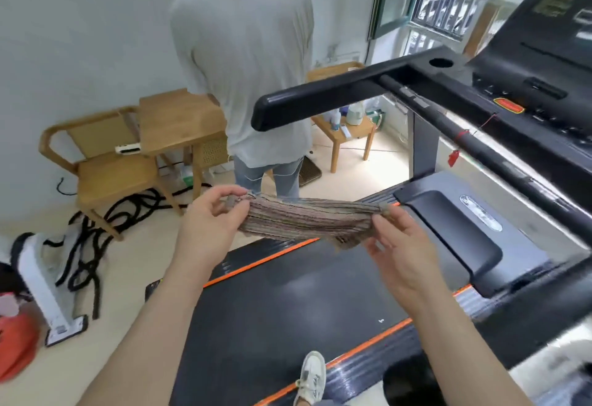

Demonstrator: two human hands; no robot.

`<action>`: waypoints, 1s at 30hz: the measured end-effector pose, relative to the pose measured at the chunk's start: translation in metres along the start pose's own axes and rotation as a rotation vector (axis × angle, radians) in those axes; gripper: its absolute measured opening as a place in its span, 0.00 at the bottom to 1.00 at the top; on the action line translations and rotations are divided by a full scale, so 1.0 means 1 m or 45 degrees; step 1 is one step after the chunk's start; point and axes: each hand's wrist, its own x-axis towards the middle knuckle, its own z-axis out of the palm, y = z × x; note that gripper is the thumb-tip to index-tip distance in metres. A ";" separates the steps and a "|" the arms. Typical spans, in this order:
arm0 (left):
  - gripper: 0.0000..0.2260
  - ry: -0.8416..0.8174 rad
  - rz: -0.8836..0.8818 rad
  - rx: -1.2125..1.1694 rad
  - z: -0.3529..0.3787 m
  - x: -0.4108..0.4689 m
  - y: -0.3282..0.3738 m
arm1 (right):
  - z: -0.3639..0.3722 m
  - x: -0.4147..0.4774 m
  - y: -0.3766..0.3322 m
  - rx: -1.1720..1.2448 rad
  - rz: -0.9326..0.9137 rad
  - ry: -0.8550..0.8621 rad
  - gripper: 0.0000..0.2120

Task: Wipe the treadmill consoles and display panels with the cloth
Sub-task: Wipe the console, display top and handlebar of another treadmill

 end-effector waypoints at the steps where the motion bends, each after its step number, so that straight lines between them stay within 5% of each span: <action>1: 0.03 -0.013 0.000 0.058 0.010 0.020 0.004 | 0.003 0.016 -0.003 -0.030 -0.022 0.052 0.09; 10: 0.14 -0.255 0.049 0.381 0.110 0.167 0.034 | 0.023 0.135 -0.054 -0.279 -0.179 0.365 0.09; 14: 0.13 -0.457 -0.141 -0.095 0.167 0.216 0.047 | 0.010 0.173 -0.074 -0.304 -0.347 0.480 0.15; 17: 0.03 -0.662 -0.188 -0.352 0.216 0.256 0.048 | -0.011 0.203 -0.084 -0.656 -0.424 0.555 0.26; 26: 0.12 -0.773 0.096 -0.302 0.308 0.323 0.092 | -0.040 0.272 -0.113 -1.356 -0.480 0.997 0.08; 30: 0.09 -0.788 0.021 -0.327 0.352 0.341 0.122 | -0.058 0.305 -0.143 -1.212 -0.452 0.982 0.11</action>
